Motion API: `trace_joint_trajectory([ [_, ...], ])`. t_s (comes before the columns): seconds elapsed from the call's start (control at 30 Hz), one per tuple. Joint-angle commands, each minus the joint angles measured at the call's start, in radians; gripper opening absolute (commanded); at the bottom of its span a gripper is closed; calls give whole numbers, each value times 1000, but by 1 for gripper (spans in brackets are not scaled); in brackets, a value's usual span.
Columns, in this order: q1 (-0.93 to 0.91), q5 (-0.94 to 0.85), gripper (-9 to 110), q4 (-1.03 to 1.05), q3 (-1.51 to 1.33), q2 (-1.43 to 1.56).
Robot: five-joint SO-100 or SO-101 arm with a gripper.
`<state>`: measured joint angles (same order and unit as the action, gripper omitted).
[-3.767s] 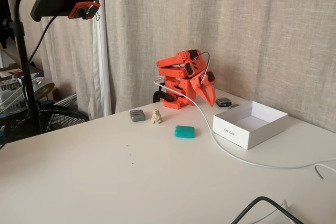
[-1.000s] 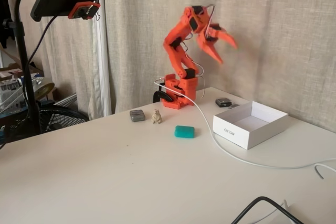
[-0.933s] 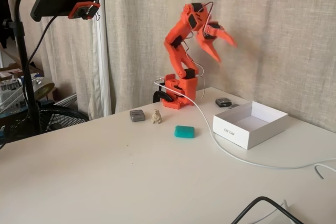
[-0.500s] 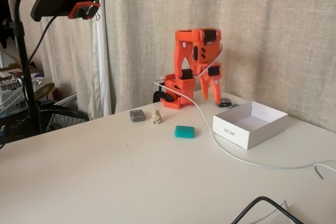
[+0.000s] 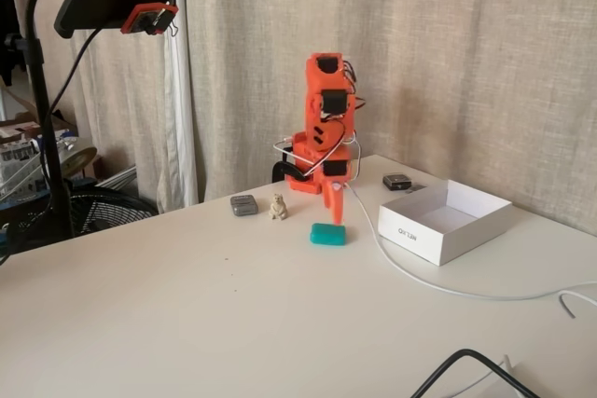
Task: Grasp the green cube and put it in the bin.
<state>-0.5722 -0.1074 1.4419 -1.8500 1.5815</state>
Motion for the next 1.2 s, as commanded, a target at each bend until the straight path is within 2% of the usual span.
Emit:
trace_joint_trajectory([
  [0.0, -26, -25, 40, -35, -12, -31],
  [0.4, -29, -44, 38, -132, 12, -164],
  [0.87, -21, -89, 35, -98, 44, -244],
  [1.17, -14, -89, 17, -115, 44, -245],
])
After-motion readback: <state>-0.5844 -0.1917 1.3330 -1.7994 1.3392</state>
